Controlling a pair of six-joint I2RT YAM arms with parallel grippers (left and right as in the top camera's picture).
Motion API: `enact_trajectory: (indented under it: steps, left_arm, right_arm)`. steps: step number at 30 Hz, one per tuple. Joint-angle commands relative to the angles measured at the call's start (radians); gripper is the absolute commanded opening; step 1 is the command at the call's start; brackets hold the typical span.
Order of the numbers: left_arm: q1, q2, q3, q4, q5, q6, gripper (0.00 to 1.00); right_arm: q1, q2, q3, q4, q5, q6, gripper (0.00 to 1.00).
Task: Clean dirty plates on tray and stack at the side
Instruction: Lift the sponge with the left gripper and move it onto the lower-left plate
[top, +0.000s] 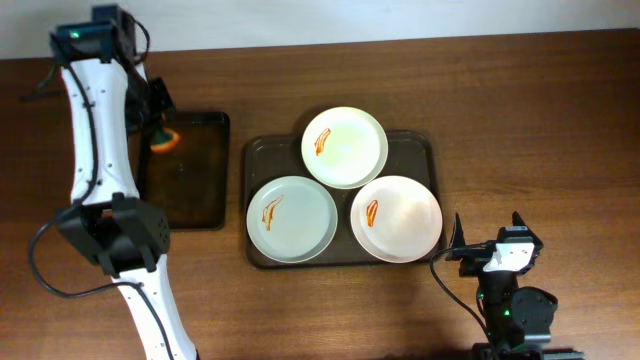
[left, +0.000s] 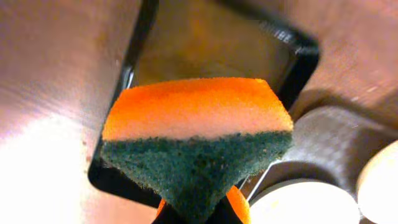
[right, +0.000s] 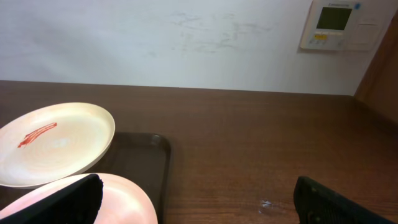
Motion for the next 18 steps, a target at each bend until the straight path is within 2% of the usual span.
enact_trajectory:
  steps: [1,5,8,10,14,18]
  left_arm:
    - [0.004,0.005,0.009,0.03,-0.003,0.009,0.0]
    - [-0.003,0.029,-0.182,0.09,-0.004,0.01,0.0]
    - [0.005,0.029,-0.262,0.072,-0.003,0.085,0.0]
    - [0.018,0.017,-0.2,-0.01,-0.004,0.146,0.0]
    - [0.039,-0.146,-0.111,0.021,0.174,0.182,0.0]
    - [0.039,-0.279,-0.096,0.05,0.131,0.182,0.0]
  right_arm:
    - [0.008,-0.007,-0.008,-0.003,0.008,0.001,0.99]
    - [0.008,-0.007,-0.008,-0.003,0.008,0.001,0.98]
    - [0.008,-0.007,-0.008,-0.003,0.008,0.001,0.98]
    - [0.008,-0.007,-0.008,-0.003,0.008,0.001,0.98]
    - [0.008,-0.007,-0.008,-0.003,0.008,0.001,0.98]
    - [0.008,-0.007,-0.008,-0.003,0.008,0.001,0.98]
